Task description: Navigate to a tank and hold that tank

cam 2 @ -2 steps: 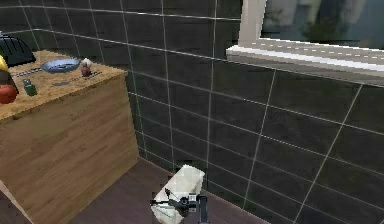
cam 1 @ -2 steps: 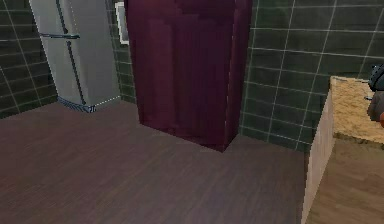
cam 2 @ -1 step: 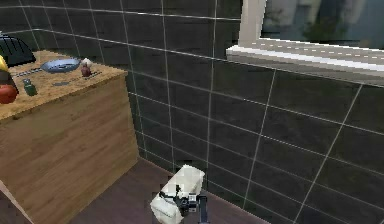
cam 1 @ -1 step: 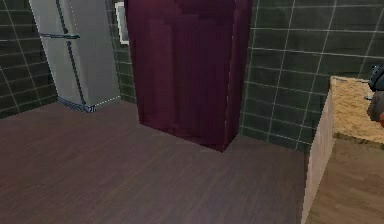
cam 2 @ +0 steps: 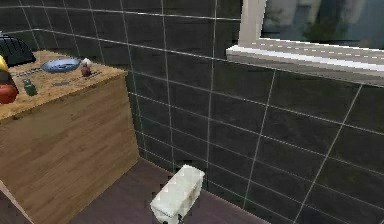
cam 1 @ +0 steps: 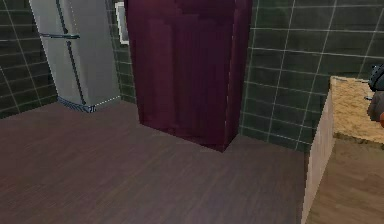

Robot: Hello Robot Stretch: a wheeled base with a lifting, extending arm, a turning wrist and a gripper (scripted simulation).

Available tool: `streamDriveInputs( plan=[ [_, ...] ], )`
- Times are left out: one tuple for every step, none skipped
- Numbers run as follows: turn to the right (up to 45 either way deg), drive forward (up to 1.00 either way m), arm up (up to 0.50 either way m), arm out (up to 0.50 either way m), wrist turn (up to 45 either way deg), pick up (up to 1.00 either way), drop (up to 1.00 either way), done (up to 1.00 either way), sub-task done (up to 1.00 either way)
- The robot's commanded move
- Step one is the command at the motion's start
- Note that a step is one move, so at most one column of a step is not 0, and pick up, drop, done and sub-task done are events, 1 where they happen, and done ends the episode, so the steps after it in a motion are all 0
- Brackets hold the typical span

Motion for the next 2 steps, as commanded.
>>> streamDriveInputs(
  plan=[
    [0.0,0.00,0.00,0.00,0.0,1.00,0.00,0.00,0.00],
    [0.0,0.00,0.10,0.00,0.0,0.00,0.00,0.00,0.00]
  ],
)
